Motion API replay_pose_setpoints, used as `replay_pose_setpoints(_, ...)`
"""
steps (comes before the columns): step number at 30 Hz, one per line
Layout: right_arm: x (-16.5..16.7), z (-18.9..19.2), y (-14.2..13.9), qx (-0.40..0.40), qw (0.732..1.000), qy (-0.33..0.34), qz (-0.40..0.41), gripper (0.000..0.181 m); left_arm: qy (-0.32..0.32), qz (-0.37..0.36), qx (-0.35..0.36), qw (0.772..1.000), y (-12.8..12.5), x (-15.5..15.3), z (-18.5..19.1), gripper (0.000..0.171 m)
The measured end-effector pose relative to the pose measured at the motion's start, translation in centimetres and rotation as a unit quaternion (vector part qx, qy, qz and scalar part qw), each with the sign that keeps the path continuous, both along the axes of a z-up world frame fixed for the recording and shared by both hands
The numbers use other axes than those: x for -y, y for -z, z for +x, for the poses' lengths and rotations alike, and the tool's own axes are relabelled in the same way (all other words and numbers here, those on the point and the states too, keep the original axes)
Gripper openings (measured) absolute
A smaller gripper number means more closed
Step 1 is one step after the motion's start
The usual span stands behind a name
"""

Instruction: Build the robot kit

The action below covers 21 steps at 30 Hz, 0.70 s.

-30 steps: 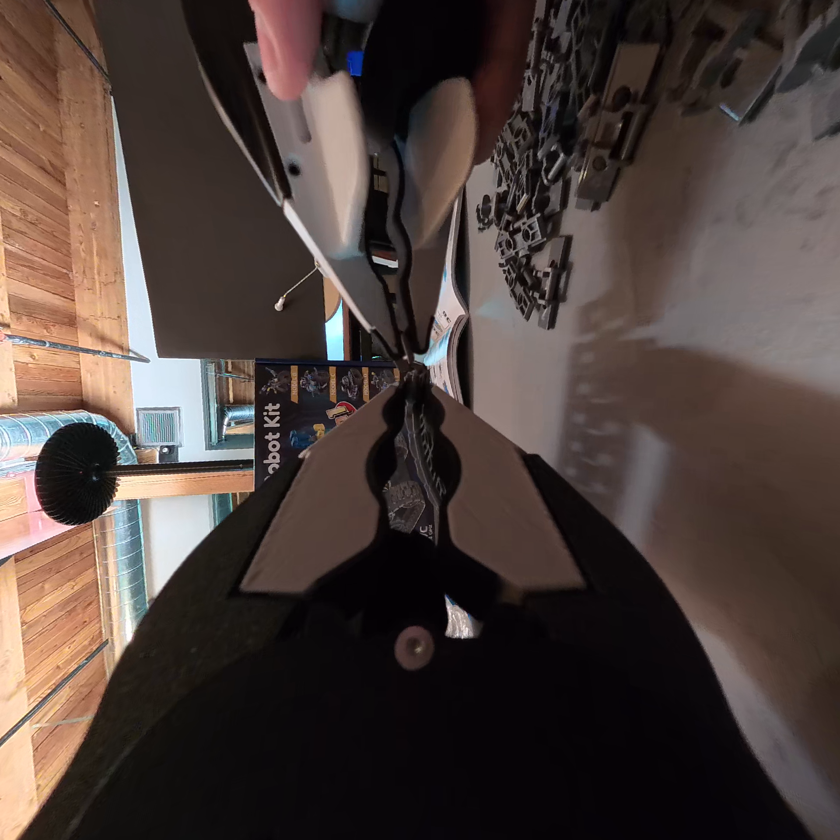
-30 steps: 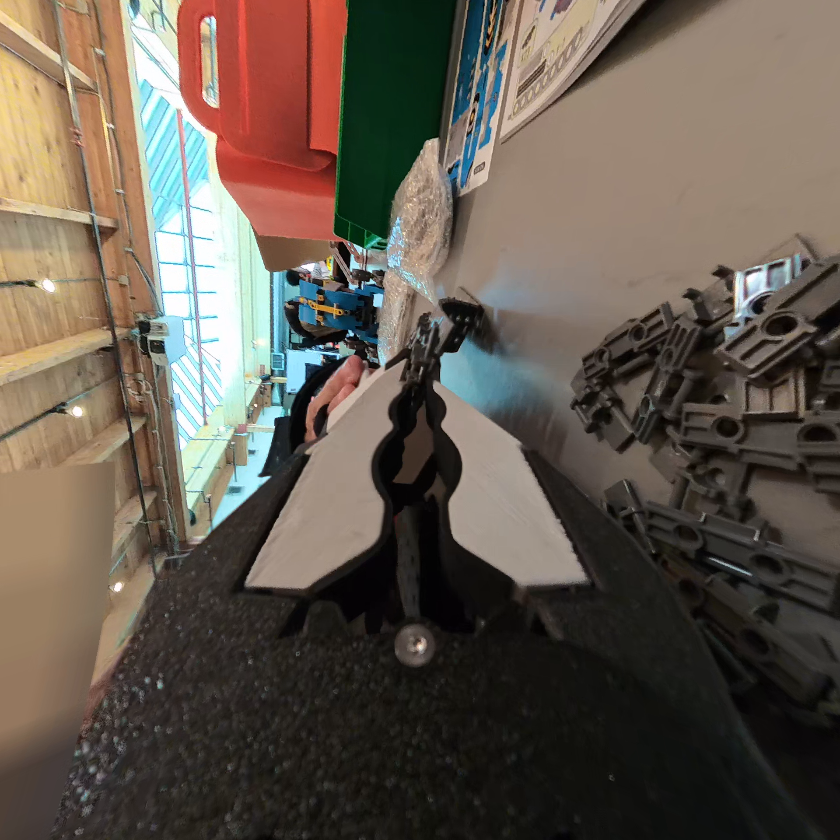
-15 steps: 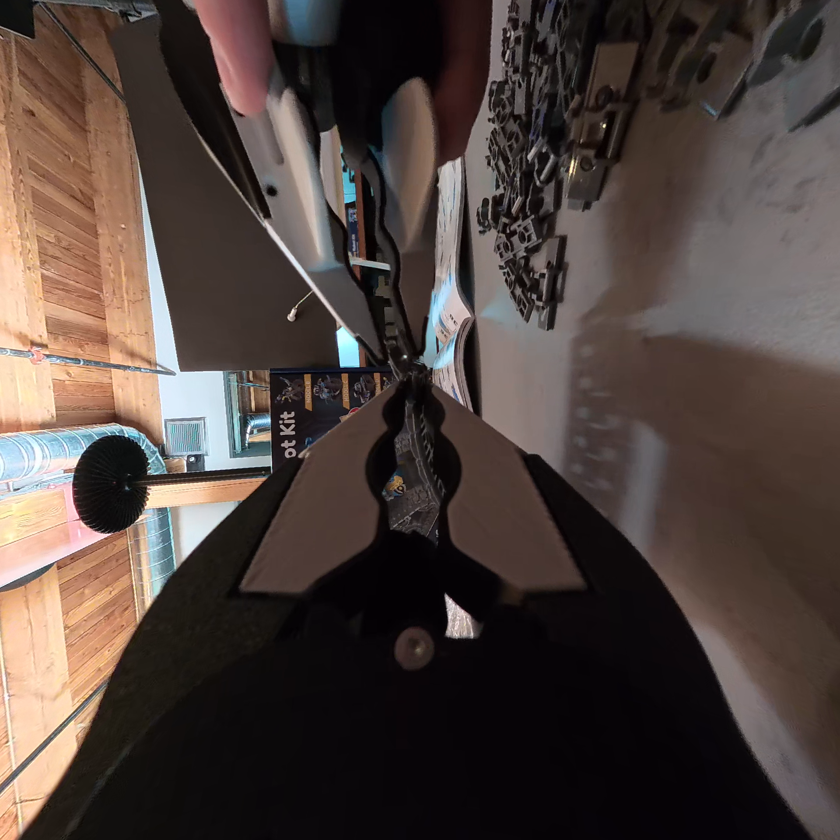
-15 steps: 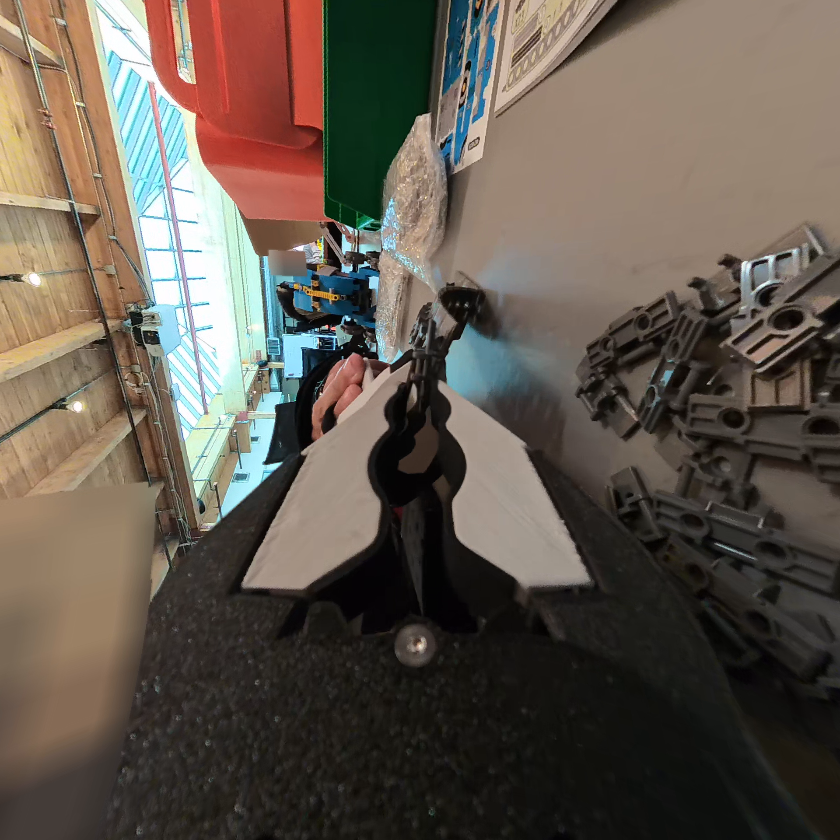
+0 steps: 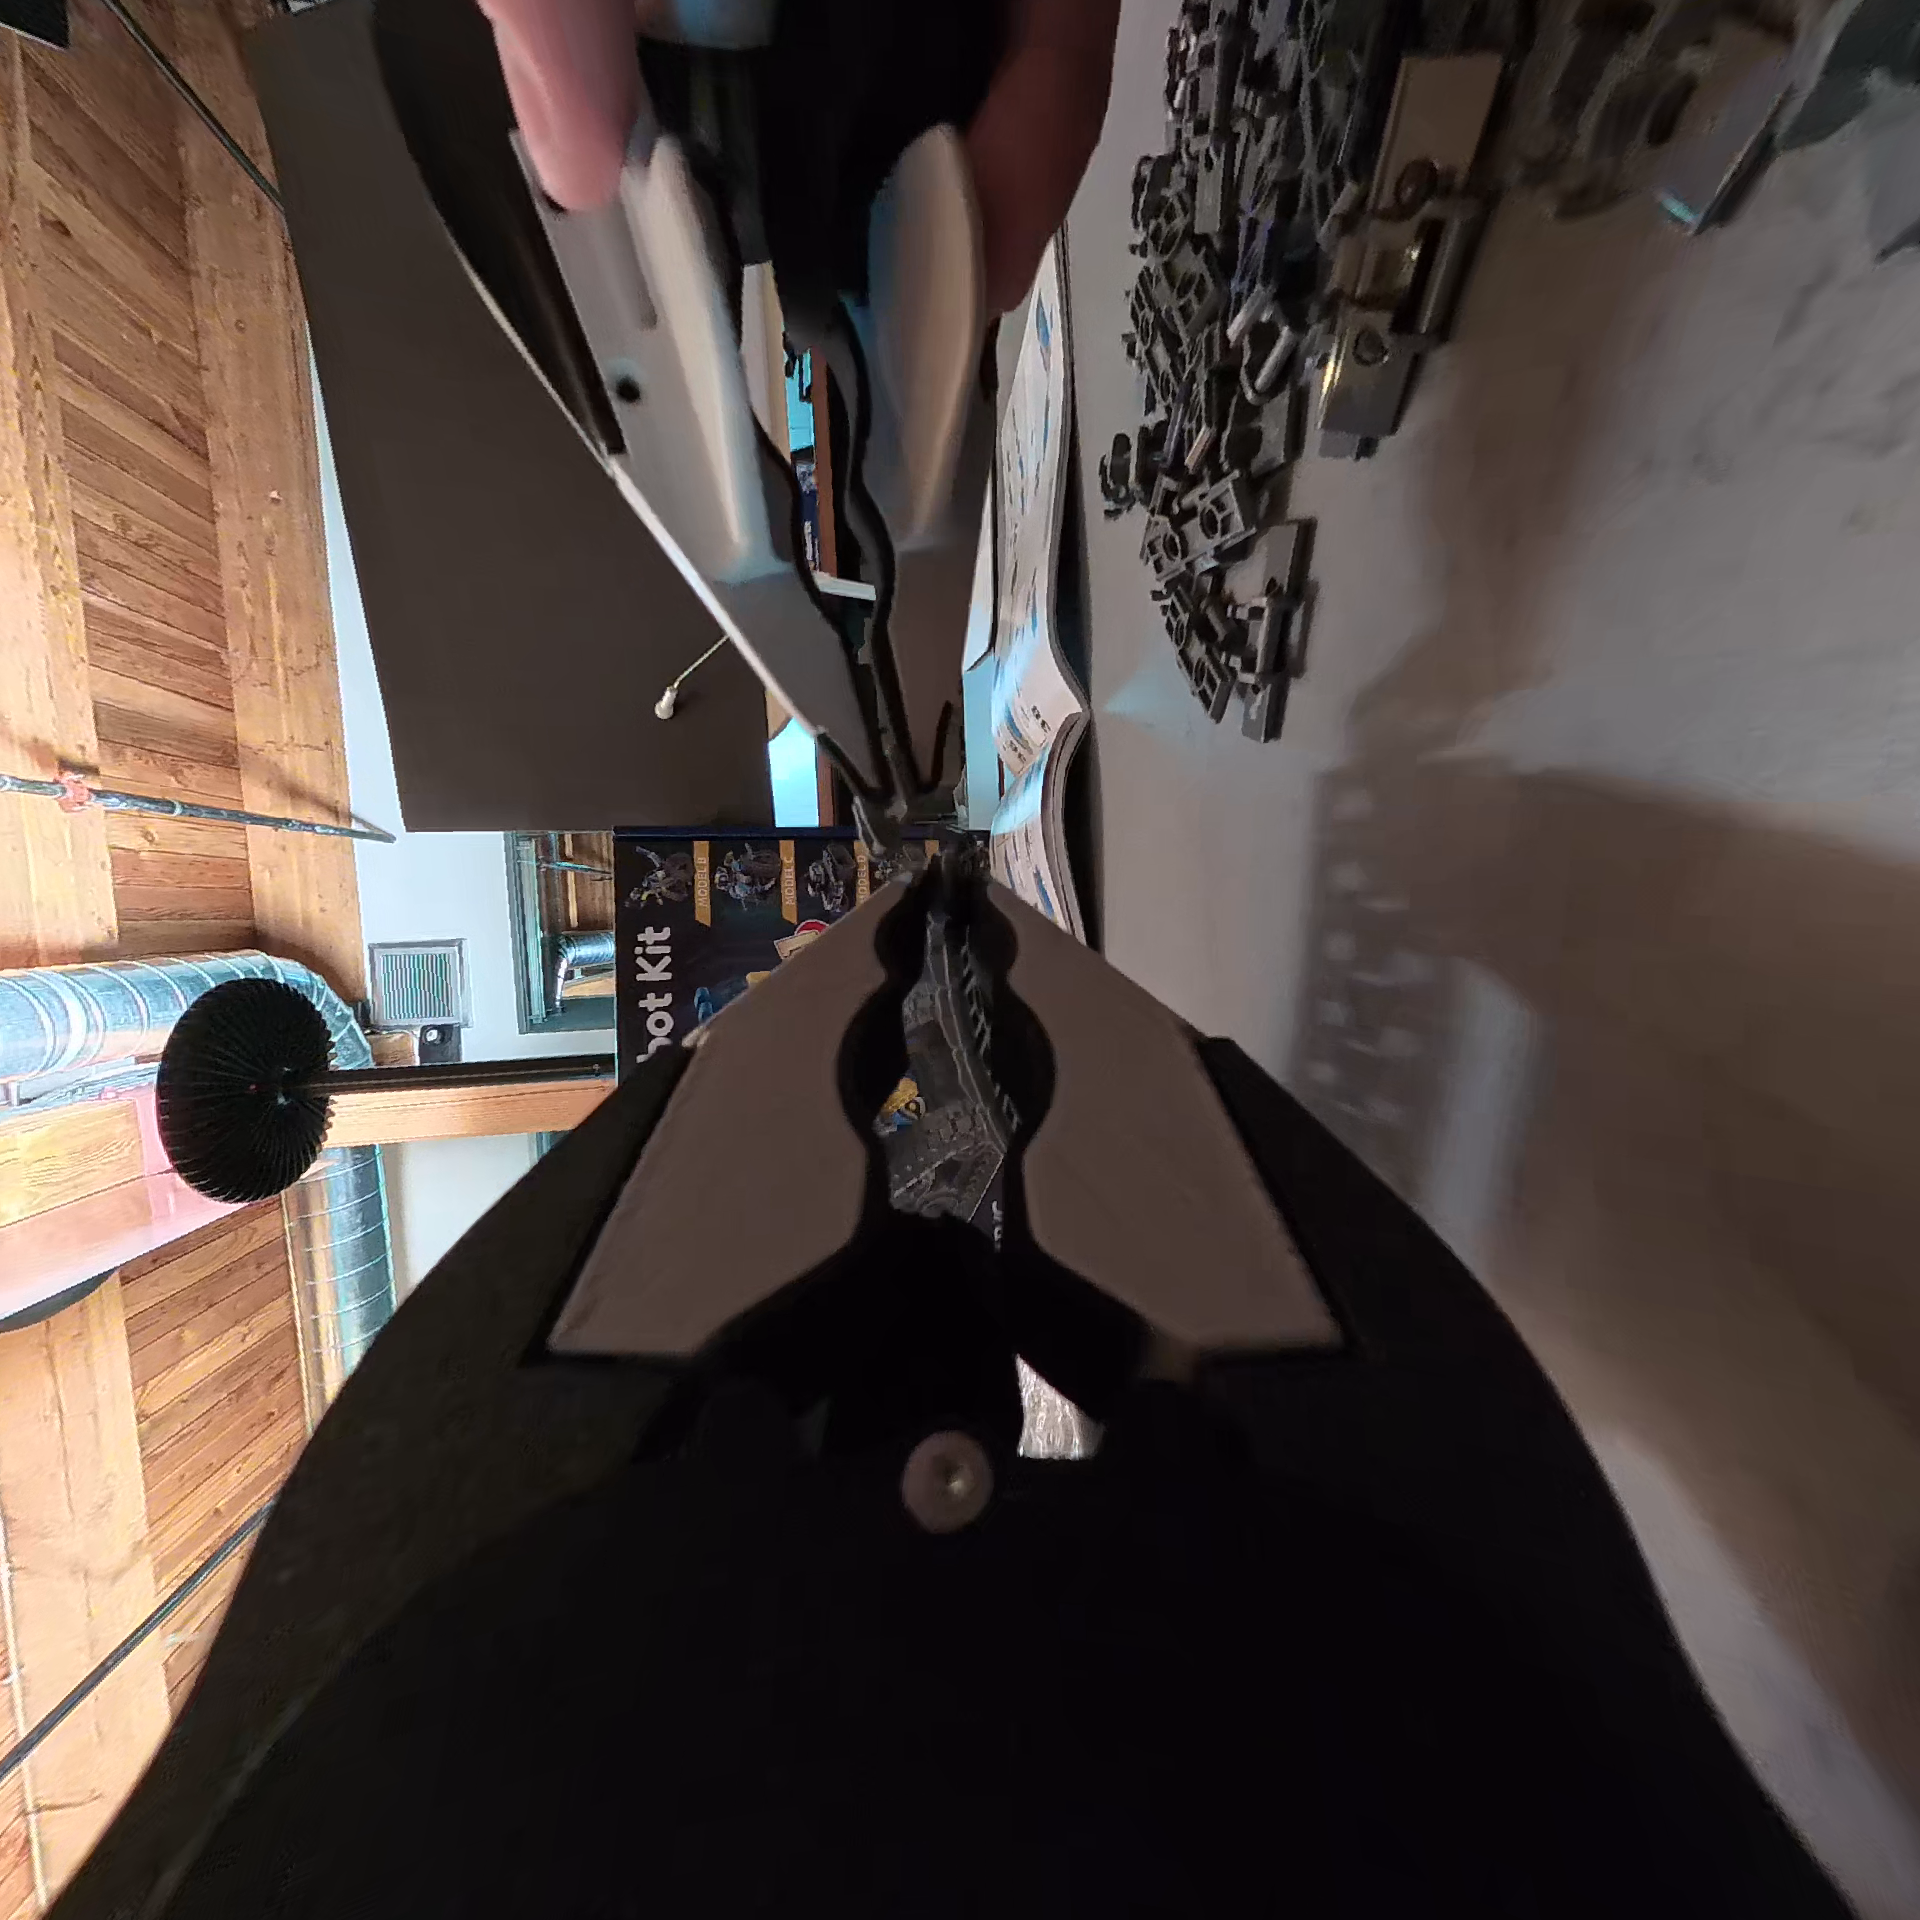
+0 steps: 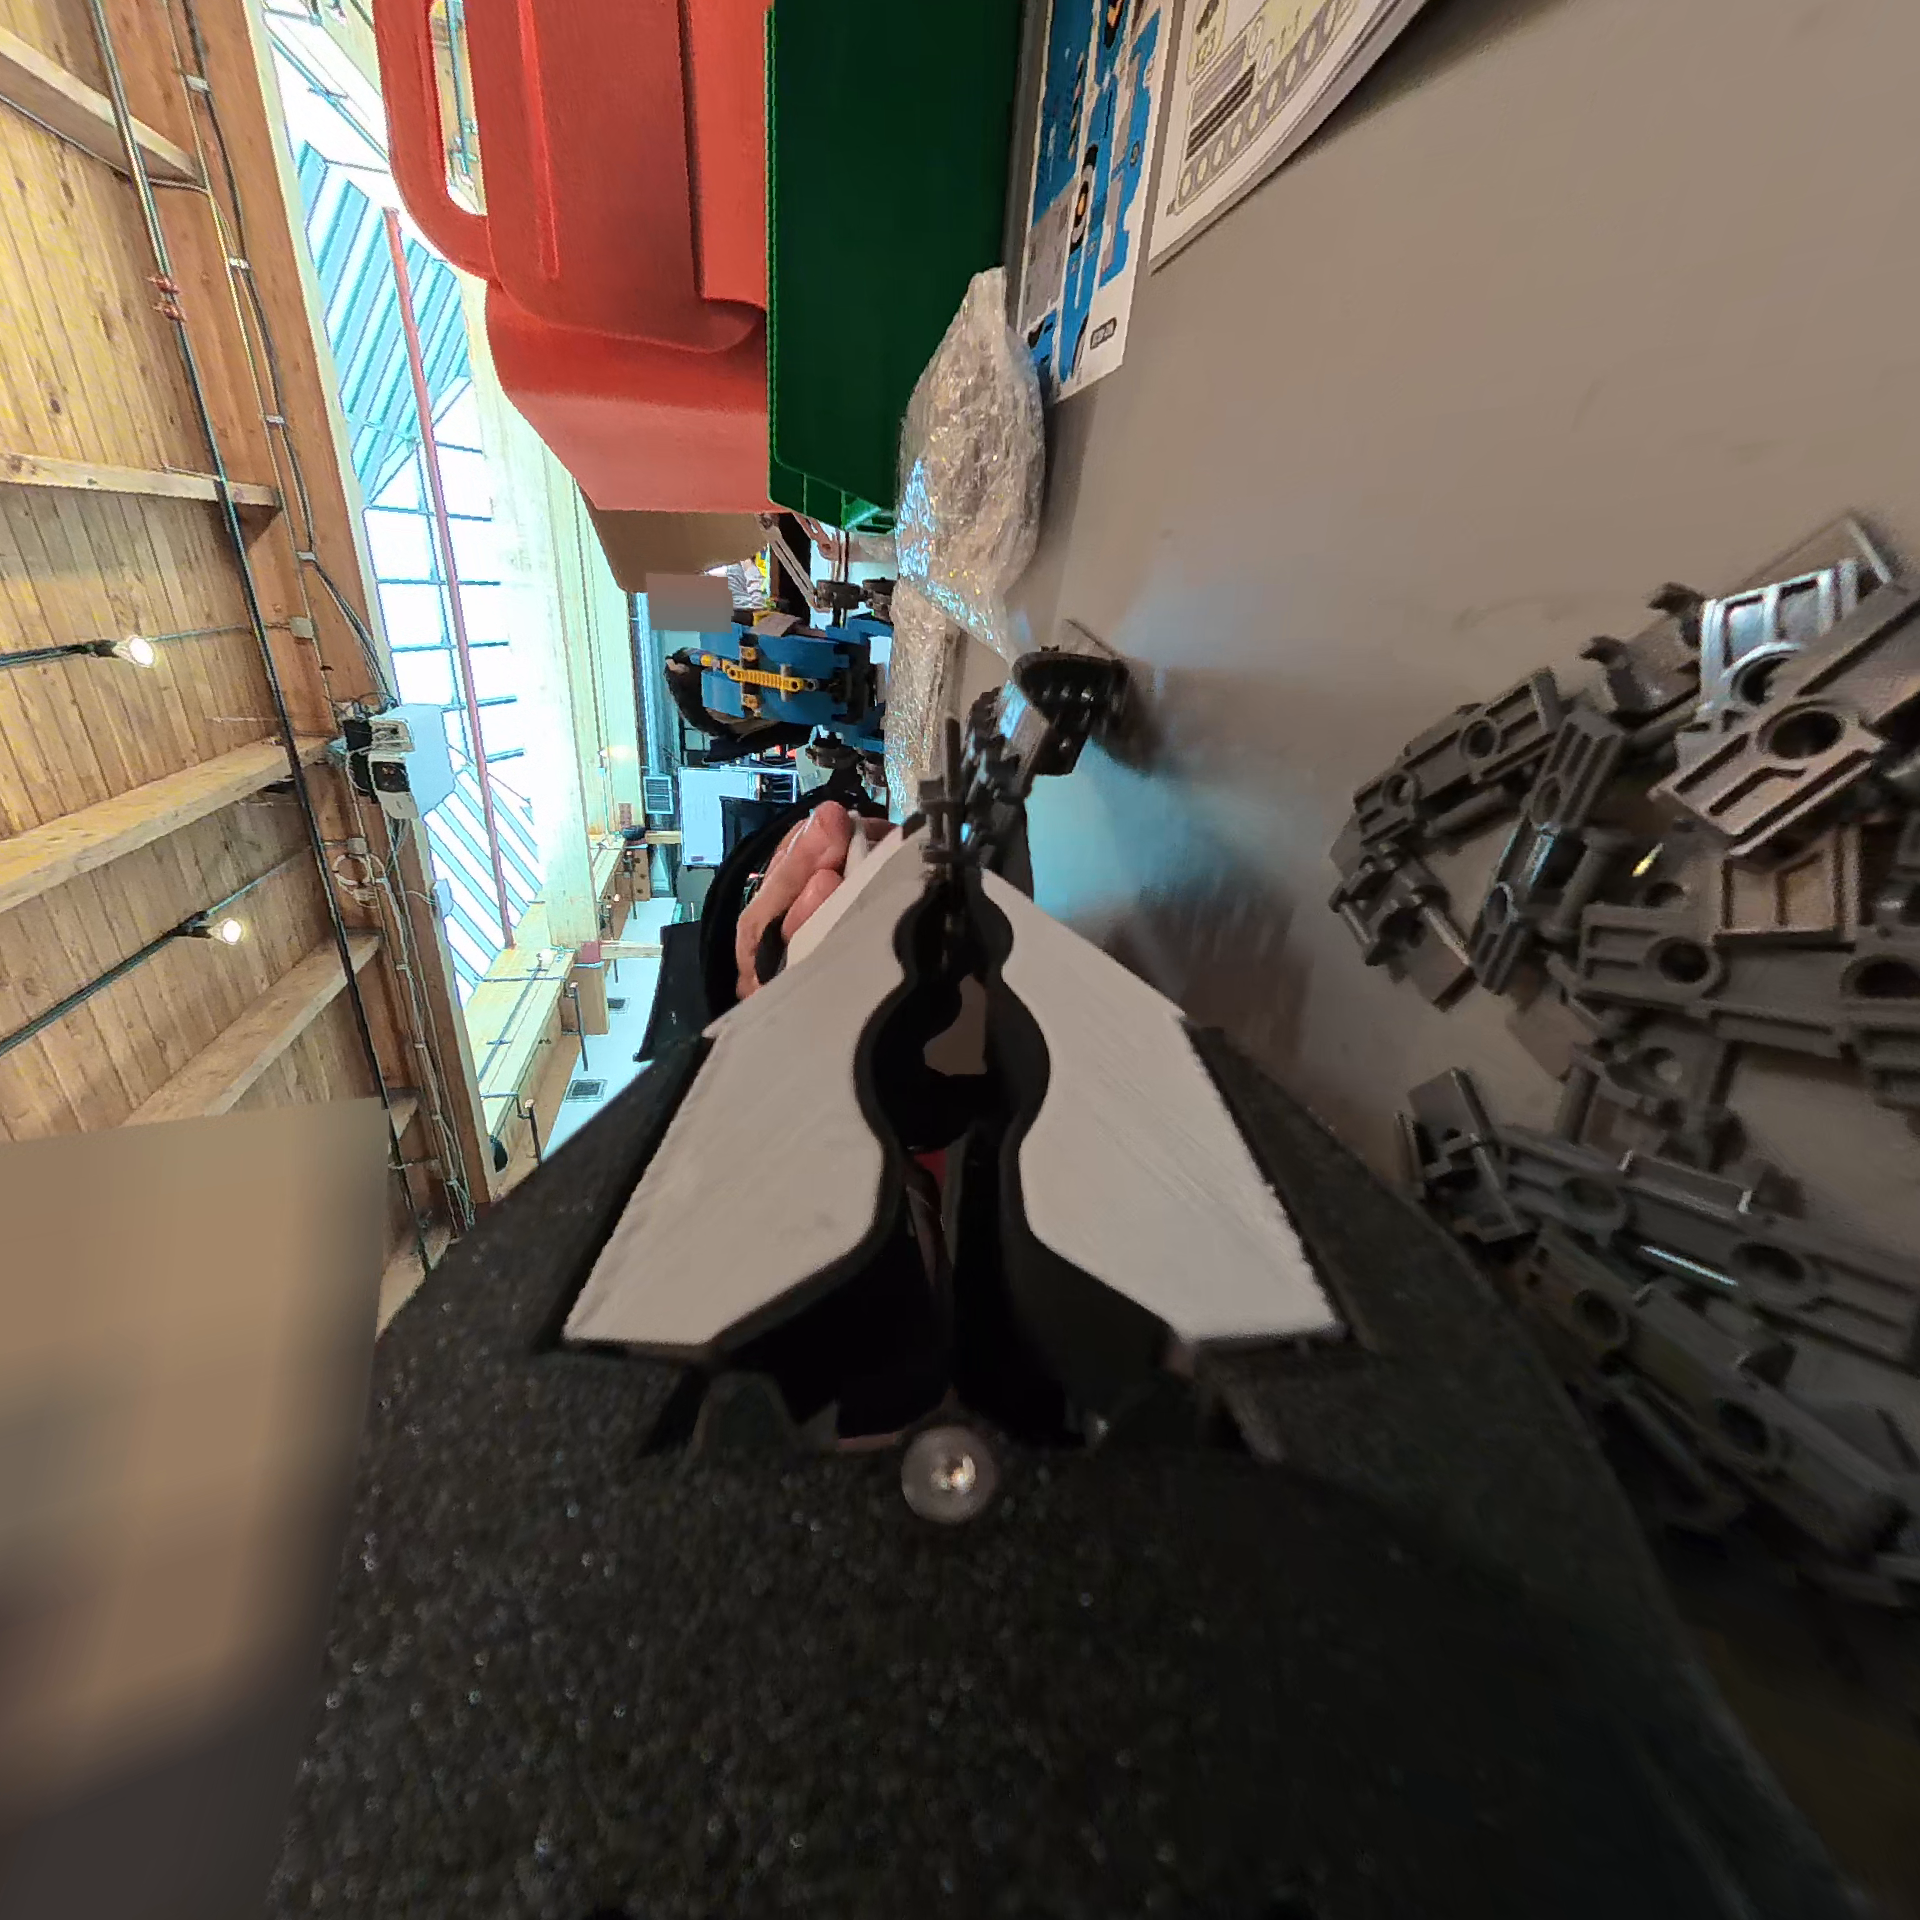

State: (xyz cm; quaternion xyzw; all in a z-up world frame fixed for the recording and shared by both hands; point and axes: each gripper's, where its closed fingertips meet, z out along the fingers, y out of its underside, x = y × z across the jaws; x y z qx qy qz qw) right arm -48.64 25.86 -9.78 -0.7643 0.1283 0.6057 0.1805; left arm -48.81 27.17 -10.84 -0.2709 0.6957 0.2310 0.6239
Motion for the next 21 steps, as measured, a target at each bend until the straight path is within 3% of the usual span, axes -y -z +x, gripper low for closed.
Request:
replay_pose_setpoints(10,0.05,-0.14,0.57,-0.017,1.0,0.004,-0.025,0.003,0.001,0.022,-0.001,1.0,-0.26,0.08,0.04,0.007)
replay_pose_setpoints(21,0.07,-0.34,0.2,-0.124,0.989,0.013,-0.082,0.003,0.001,0.06,0.001,0.998,-0.8,0.06,0.02,0.007)
